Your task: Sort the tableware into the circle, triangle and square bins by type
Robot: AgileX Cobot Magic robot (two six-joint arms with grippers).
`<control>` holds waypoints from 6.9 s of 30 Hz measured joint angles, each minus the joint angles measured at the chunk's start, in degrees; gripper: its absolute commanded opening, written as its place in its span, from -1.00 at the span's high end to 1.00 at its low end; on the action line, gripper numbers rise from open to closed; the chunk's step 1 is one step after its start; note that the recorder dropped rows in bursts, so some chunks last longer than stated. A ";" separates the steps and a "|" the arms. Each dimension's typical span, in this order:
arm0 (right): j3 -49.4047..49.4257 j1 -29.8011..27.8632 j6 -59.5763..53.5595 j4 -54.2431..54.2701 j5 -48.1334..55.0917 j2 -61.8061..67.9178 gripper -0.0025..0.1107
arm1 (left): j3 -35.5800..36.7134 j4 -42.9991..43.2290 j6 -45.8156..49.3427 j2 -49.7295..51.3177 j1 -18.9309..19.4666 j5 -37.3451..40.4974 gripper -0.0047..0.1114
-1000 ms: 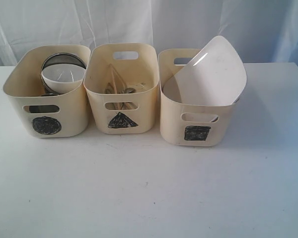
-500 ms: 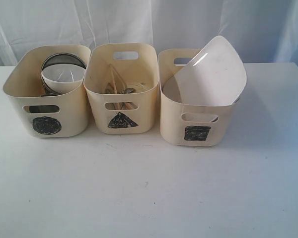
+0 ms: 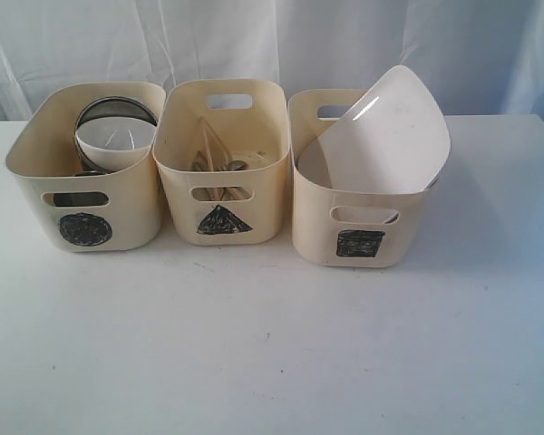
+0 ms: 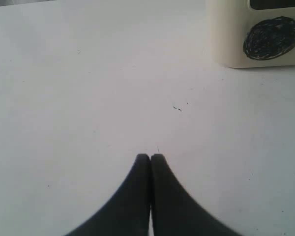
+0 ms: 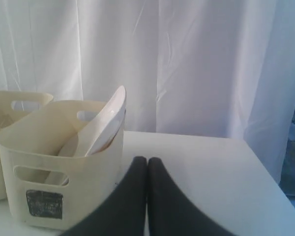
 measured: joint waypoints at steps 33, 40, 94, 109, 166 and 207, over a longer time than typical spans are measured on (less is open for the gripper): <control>4.90 0.00 10.98 0.36 2.14 -5.77 0.96 | 0.00 0.00 0.00 0.00 0.00 0.00 0.92; 4.91 0.00 22.44 0.45 2.76 -5.77 0.96 | 0.00 0.00 0.00 0.00 0.00 0.00 0.92; 4.91 0.00 107.33 -92.05 9.68 -5.89 0.96 | 0.00 0.00 0.00 0.00 0.00 0.00 0.92; 4.91 0.00 110.77 -99.54 19.16 -5.89 0.96 | 0.00 0.00 0.00 0.00 0.00 0.00 0.92; 4.91 0.00 94.83 -98.69 24.62 -5.89 0.96 | 0.00 0.00 0.00 0.00 0.00 0.00 0.92; 4.91 -9.93 94.83 -98.69 24.62 -8.31 0.96 | 0.00 0.00 0.00 0.00 0.00 0.00 0.92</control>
